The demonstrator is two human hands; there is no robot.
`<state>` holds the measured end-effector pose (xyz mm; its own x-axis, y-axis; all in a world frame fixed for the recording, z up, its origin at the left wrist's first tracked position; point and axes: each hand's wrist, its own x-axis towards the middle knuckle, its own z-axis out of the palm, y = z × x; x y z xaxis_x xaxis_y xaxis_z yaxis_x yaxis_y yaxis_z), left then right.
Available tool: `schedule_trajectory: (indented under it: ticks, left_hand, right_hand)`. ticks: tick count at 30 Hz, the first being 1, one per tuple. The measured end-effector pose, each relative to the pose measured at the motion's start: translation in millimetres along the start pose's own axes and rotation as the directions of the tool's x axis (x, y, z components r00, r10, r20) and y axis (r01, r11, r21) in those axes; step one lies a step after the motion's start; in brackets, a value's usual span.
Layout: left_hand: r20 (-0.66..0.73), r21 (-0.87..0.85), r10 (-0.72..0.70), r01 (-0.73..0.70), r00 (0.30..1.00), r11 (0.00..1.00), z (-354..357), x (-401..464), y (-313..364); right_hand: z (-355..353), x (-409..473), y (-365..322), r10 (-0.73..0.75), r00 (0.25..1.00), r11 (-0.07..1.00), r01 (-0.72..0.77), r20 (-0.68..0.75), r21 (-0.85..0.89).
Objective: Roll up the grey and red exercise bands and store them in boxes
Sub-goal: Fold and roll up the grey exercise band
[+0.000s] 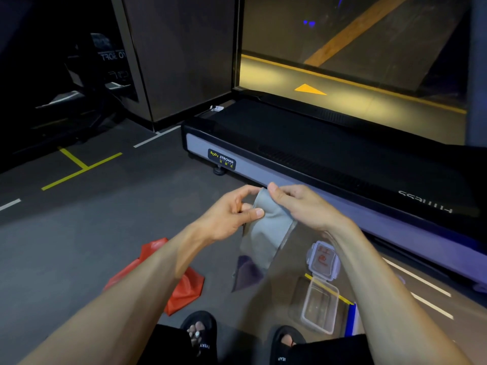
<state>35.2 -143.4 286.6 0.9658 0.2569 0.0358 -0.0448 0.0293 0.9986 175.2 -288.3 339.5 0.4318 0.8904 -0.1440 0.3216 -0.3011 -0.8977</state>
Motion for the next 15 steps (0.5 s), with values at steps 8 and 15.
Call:
schedule_trajectory:
  ticks: [8, 15]
  left_hand:
    - [-0.038, -0.080, -0.008, 0.005, 0.999, 0.997, 4.7, -0.6, 0.1]
    - [0.093, 0.015, -0.017, 0.015, 0.996, 1.000, -0.6, -1.3, -9.6]
  right_hand:
    - [-2.1, 1.3, 3.1, 0.003, 0.995, 0.999, -0.008, -0.099, -0.048]
    - [-10.1, -5.9, -6.4, -0.148, 0.979, 0.977, 0.122, -0.139, -0.175]
